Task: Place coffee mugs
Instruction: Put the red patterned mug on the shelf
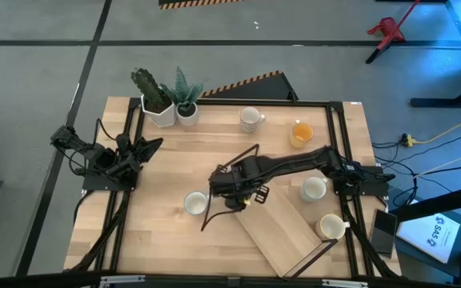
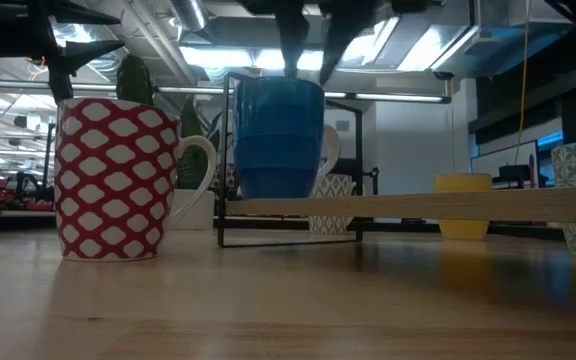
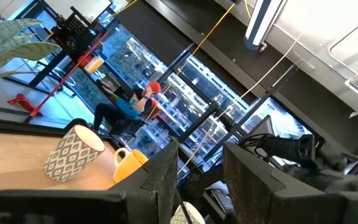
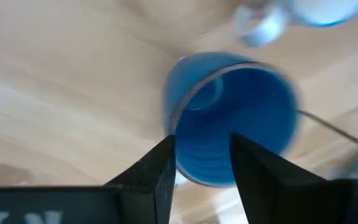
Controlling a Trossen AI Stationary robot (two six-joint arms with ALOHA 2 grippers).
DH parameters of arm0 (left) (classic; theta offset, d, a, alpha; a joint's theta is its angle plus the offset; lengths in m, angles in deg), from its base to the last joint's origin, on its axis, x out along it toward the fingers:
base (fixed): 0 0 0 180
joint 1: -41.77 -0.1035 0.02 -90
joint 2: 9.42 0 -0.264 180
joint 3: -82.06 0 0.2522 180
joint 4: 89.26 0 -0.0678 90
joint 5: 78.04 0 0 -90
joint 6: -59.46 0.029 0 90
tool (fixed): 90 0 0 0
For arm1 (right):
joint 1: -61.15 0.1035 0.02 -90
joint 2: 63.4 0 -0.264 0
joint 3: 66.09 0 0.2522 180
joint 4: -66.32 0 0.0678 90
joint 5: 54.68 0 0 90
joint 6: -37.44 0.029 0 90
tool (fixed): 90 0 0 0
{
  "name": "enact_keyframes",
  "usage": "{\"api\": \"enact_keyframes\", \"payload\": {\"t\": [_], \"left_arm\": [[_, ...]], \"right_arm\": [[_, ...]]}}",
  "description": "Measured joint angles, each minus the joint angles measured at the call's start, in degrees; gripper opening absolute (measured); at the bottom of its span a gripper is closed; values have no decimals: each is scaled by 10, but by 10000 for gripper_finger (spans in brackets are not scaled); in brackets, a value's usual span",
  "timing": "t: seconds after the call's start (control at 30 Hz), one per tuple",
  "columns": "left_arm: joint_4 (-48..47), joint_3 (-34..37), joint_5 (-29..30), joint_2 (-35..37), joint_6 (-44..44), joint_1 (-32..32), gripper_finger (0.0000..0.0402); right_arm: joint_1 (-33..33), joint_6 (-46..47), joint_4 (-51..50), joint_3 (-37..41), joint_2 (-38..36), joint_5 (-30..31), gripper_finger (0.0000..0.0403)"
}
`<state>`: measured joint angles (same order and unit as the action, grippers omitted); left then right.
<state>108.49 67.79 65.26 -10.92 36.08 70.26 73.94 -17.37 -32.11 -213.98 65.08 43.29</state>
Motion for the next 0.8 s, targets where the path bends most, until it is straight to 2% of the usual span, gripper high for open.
{"api": "enact_keyframes", "payload": {"t": [0.2,0.47,0.6,0.8], "left_arm": [[0,0,-4,0,0,0,121],[0,0,-10,0,-1,0,121],[0,0,-17,0,-1,0,121],[0,0,-18,0,-3,0,121]], "right_arm": [[13,6,87,-7,-21,-46,138],[46,-29,223,16,-18,-50,138],[50,-56,307,26,8,-51,138],[48,-70,366,26,62,-61,138]]}}
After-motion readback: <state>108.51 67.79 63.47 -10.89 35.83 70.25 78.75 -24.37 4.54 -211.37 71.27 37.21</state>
